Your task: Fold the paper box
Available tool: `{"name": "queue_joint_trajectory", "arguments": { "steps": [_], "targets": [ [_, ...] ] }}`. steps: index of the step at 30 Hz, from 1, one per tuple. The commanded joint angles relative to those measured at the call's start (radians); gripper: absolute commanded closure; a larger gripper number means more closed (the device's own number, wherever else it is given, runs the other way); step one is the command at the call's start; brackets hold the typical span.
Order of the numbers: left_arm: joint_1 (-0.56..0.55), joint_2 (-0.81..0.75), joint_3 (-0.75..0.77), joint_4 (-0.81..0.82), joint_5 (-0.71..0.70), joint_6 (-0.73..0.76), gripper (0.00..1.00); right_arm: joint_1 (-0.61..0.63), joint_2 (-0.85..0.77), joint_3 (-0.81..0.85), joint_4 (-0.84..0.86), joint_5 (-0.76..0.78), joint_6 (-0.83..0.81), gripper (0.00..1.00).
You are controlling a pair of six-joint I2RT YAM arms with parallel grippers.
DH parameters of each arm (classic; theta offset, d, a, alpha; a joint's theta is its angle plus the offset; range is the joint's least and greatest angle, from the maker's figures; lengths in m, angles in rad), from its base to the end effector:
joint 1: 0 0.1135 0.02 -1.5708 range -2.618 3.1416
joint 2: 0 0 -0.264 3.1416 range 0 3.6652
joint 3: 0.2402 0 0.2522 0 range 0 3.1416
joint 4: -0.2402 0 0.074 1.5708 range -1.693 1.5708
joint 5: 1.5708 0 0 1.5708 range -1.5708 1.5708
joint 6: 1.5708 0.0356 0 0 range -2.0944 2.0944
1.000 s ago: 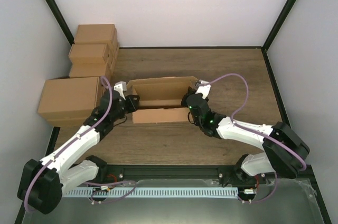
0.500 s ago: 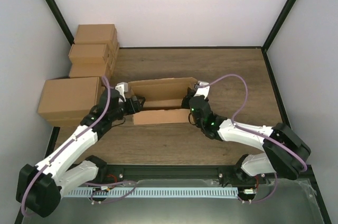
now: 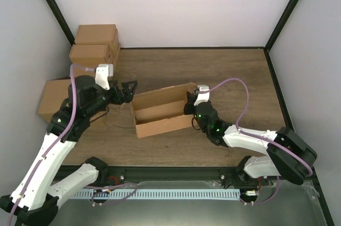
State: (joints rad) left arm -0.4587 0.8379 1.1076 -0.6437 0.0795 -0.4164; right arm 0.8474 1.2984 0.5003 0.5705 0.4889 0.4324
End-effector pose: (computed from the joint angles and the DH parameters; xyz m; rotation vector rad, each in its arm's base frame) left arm 0.1471 -0.0758 0.3928 0.0965 1.9985 -0.6499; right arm 0.1884 0.1880 0.2105 -0.0211 1.7969 0.4839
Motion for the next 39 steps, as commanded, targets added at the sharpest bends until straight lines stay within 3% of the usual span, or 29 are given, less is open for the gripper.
{"name": "queue_joint_trajectory", "arguments": {
  "steps": [1, 5, 8, 12, 19, 24, 33, 39],
  "targets": [
    [0.000, 0.135, 0.102, -0.135, 0.097, 0.242, 0.00, 0.015, 0.017, -0.053, -0.112, -0.125, -0.086, 0.99],
    [-0.003, 0.270, 0.165, -0.141, 0.294, 0.386, 0.02, 0.015, 0.005, -0.074, -0.100, -0.142, -0.114, 0.99],
    [-0.004, 0.336, 0.205, -0.133, 0.362, 0.433, 0.09, 0.015, 0.007, -0.080, -0.100, -0.148, -0.122, 0.99],
    [-0.030, 0.405, 0.237, -0.152, 0.439, 0.511, 0.10, 0.014, 0.013, -0.081, -0.102, -0.153, -0.136, 0.99],
    [-0.132, 0.471, 0.247, -0.201, 0.346, 0.556, 0.29, 0.015, 0.025, -0.067, -0.115, -0.157, -0.143, 0.99],
    [-0.204, 0.485, 0.251, -0.212, 0.160, 0.563, 0.38, 0.015, 0.028, -0.056, -0.121, -0.164, -0.146, 0.99],
    [-0.356, 0.486, 0.240, -0.215, -0.075, 0.594, 0.87, 0.015, 0.021, -0.039, -0.177, -0.143, -0.135, 0.99],
    [-0.386, 0.496, 0.225, -0.213, -0.062, 0.600, 0.94, 0.015, 0.008, -0.006, -0.264, -0.133, -0.136, 0.97]
  ]
}}
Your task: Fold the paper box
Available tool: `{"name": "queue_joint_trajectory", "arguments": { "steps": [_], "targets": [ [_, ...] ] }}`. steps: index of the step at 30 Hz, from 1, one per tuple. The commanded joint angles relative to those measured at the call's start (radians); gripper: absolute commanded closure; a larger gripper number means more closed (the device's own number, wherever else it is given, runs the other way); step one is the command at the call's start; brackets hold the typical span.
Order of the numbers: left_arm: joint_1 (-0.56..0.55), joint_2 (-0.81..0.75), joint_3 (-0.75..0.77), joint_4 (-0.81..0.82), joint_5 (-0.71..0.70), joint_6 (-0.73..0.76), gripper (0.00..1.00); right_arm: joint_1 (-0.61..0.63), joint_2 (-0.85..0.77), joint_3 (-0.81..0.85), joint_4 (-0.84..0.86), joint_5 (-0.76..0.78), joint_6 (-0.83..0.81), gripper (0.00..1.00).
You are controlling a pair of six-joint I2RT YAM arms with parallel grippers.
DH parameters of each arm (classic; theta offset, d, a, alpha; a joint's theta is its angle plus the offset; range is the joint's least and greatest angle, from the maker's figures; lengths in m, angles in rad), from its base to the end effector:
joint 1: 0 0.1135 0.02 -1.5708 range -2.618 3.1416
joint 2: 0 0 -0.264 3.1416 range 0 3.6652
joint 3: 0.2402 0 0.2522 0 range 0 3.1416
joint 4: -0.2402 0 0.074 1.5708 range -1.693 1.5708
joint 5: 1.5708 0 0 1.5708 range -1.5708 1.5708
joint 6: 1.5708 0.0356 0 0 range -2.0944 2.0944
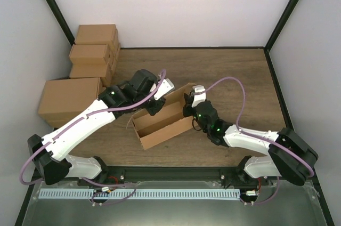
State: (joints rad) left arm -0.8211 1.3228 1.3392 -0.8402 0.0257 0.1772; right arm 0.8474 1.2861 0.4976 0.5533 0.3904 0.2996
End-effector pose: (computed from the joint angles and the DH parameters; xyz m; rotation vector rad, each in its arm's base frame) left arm 0.1858 -0.2009 0.3530 1.1693 2.1193 -0.3297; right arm 0.1856 0.1897 0.2105 -0.2155 1.7997 0.4689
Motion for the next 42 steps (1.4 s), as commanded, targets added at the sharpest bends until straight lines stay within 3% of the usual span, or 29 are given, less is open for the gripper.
{"name": "queue_joint_trajectory", "arguments": {
  "steps": [1, 5, 9, 14, 19, 30, 38, 42],
  "targets": [
    [-0.033, 0.015, -0.010, -0.015, -0.007, 0.007, 0.95, 0.015, 0.017, 0.000, -0.264, -0.034, -0.004, 0.96],
    [-0.062, 0.039, -0.016, -0.014, -0.024, 0.003, 0.96, 0.016, -0.027, -0.004, -0.299, -0.054, -0.004, 0.87],
    [-0.080, 0.069, -0.019, -0.018, -0.045, -0.004, 0.96, 0.015, -0.113, -0.017, -0.338, -0.094, 0.009, 0.61],
    [-0.085, 0.090, -0.016, -0.016, -0.048, -0.007, 0.96, 0.014, -0.183, 0.009, -0.474, -0.106, 0.051, 0.47],
    [-0.084, 0.098, -0.017, -0.007, -0.026, -0.008, 0.96, 0.015, -0.238, 0.045, -0.637, -0.135, 0.144, 0.22],
    [-0.098, 0.132, -0.088, 0.054, 0.045, -0.076, 0.89, 0.015, -0.380, 0.056, -0.943, -0.261, 0.382, 0.17],
    [-0.123, 0.217, -0.161, 0.105, 0.153, -0.189, 0.81, 0.015, -0.538, 0.132, -1.035, -0.190, 0.358, 0.17],
    [-0.145, 0.229, -0.179, 0.117, 0.180, -0.210, 0.71, 0.015, -0.591, 0.160, -1.044, -0.165, 0.324, 0.16]
  ]
}}
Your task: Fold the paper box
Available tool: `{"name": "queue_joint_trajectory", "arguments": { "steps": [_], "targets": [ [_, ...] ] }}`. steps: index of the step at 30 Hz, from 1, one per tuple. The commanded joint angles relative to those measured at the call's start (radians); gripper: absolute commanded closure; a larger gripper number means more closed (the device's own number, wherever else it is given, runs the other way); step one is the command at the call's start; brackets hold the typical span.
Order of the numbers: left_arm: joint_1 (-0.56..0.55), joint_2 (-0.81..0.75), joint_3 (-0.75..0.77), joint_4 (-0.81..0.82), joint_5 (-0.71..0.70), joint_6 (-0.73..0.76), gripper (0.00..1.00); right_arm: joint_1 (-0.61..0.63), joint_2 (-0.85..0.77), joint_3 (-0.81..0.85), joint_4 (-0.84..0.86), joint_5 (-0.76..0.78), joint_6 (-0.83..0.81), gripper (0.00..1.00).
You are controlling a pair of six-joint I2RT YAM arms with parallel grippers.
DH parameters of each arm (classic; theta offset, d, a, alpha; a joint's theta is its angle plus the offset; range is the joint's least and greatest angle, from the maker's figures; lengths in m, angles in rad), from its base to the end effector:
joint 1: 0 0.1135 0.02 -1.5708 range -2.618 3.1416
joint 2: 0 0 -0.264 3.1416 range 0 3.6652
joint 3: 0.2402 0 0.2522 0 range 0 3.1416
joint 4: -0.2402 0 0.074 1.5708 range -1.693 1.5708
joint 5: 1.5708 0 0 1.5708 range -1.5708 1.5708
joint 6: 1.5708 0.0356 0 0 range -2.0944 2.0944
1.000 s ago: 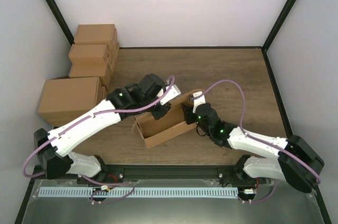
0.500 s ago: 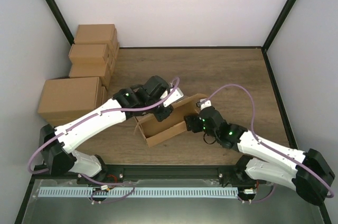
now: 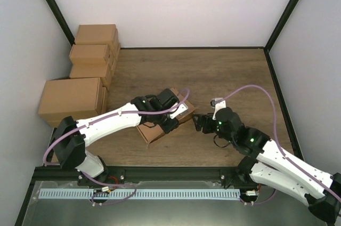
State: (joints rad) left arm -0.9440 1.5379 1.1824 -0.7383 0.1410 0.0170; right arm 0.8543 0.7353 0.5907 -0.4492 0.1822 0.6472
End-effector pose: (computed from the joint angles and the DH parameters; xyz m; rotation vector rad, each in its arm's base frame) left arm 0.1790 -0.2556 0.2513 1.3076 2.4068 -0.4707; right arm 0.1136 0.1207 0.2537 -0.1227 2.2275 0.6590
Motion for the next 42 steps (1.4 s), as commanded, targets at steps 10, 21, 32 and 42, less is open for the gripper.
{"name": "queue_joint_trajectory", "arguments": {
  "steps": [10, 21, 32, 42],
  "targets": [
    [-0.021, 0.002, 0.005, -0.021, 0.025, -0.074, 0.59, -0.061, 0.100, 0.253, -0.085, 0.102, -0.127, 0.12],
    [-0.021, -0.013, 0.013, -0.006, 0.039, -0.075, 0.55, -0.481, 0.490, 0.444, -0.029, -0.564, -0.280, 0.27],
    [-0.021, -0.019, 0.003, -0.009, -0.039, -0.054, 0.57, -0.503, 0.690, 0.363, 0.035, -0.881, -0.250, 0.37],
    [-0.061, -0.009, -0.006, 0.014, -0.094, -0.026, 0.75, -0.502, 0.684, 0.220, 0.129, -1.050, -0.158, 0.40]
  ]
}}
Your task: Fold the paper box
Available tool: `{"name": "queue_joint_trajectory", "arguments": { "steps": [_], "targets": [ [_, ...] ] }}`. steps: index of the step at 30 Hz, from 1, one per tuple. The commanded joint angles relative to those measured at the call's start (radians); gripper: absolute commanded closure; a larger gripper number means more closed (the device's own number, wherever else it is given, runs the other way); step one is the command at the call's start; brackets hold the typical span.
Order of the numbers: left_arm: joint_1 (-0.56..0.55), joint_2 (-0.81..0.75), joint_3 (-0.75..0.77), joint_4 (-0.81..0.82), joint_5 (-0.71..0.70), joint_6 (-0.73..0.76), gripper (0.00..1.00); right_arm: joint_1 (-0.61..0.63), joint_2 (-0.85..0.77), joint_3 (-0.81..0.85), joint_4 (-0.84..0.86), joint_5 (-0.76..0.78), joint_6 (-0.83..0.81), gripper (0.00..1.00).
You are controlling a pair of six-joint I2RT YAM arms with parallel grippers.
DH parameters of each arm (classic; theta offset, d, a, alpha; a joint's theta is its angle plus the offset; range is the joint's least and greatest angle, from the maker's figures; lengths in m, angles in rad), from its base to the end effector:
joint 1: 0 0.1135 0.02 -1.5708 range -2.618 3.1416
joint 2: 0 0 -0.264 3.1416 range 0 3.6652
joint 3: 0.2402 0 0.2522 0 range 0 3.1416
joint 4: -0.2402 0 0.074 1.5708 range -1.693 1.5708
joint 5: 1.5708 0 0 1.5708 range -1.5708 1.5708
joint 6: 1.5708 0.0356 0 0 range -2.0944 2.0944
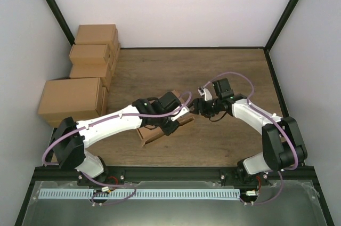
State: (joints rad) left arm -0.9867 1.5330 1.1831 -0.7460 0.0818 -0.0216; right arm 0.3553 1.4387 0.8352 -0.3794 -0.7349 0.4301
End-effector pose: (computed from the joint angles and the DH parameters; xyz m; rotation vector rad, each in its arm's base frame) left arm 0.1689 -0.2609 0.2523 1.2929 2.4096 -0.4177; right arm 0.2511 0.1186 0.2020 -0.2065 2.6223 1.2318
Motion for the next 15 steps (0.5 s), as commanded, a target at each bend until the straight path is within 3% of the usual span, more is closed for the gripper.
{"name": "queue_joint_trajectory", "arguments": {
  "steps": [1, 6, 15],
  "targets": [
    [-0.022, -0.001, -0.008, 0.025, -0.039, 0.013, 0.76, -0.003, -0.017, -0.030, 0.068, -0.145, 0.066, 0.40],
    [-0.033, 0.004, -0.007, 0.029, -0.049, 0.009, 0.77, -0.004, -0.025, -0.025, 0.048, -0.068, 0.062, 0.44],
    [-0.034, 0.013, -0.088, 0.111, 0.059, -0.025, 0.56, -0.004, -0.029, -0.092, 0.035, 0.109, 0.012, 0.48]
  ]
}}
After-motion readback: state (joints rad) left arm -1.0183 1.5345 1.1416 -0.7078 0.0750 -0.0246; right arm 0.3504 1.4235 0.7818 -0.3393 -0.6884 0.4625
